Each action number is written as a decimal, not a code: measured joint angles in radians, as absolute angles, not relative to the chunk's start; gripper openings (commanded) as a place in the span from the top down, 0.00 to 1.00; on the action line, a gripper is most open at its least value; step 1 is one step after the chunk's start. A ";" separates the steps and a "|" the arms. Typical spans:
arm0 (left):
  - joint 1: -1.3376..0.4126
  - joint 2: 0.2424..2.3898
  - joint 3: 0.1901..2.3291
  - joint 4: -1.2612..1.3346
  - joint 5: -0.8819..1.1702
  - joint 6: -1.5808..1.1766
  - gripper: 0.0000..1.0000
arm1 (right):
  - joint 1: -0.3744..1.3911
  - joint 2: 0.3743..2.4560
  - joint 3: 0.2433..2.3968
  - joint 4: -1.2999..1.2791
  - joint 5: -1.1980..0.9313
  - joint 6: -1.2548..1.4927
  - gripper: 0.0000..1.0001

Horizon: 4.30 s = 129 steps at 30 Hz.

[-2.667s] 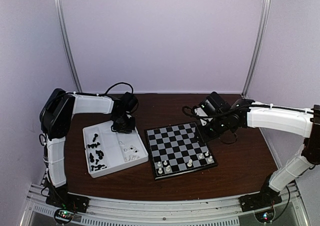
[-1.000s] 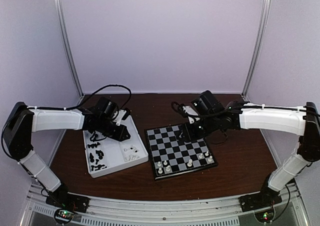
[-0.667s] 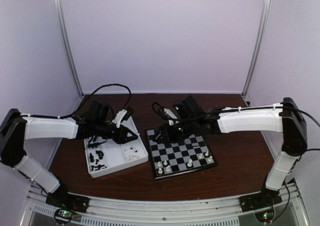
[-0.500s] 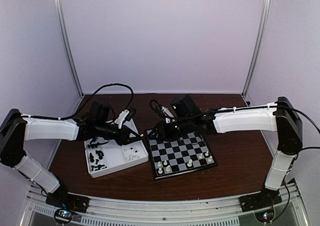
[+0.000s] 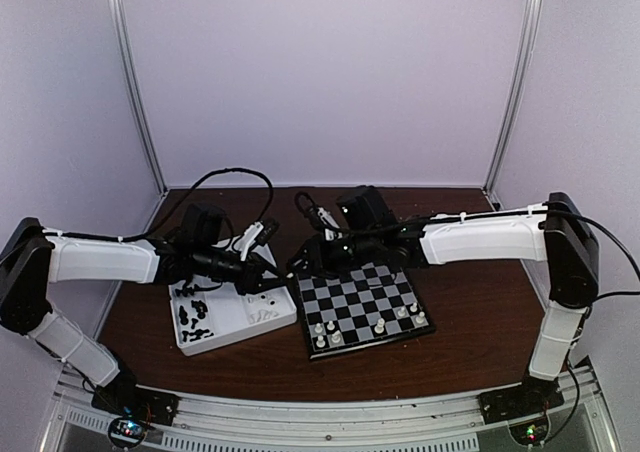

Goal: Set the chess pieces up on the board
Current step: Place the chess piece on the chessboard.

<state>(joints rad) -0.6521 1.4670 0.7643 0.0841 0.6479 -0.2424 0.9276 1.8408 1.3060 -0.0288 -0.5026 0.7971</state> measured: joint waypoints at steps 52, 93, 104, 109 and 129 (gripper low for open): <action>-0.656 1.460 0.764 0.081 0.640 -0.228 0.82 | 0.925 1.884 1.306 0.030 -0.585 0.895 0.73; -0.656 1.327 0.750 -0.112 0.258 -0.286 0.48 | 0.941 1.673 1.225 -0.441 -0.228 0.555 0.99; -0.652 1.339 0.793 -0.250 0.020 -0.330 0.48 | 1.023 1.725 1.225 -0.552 -0.066 0.501 0.99; -0.652 1.347 0.793 -0.265 -0.018 -0.334 0.48 | 1.036 1.765 1.225 -0.555 -0.043 0.501 0.99; -0.652 1.354 0.797 -0.294 -0.050 -0.336 0.48 | 1.058 1.831 1.227 -0.553 -0.023 0.501 0.98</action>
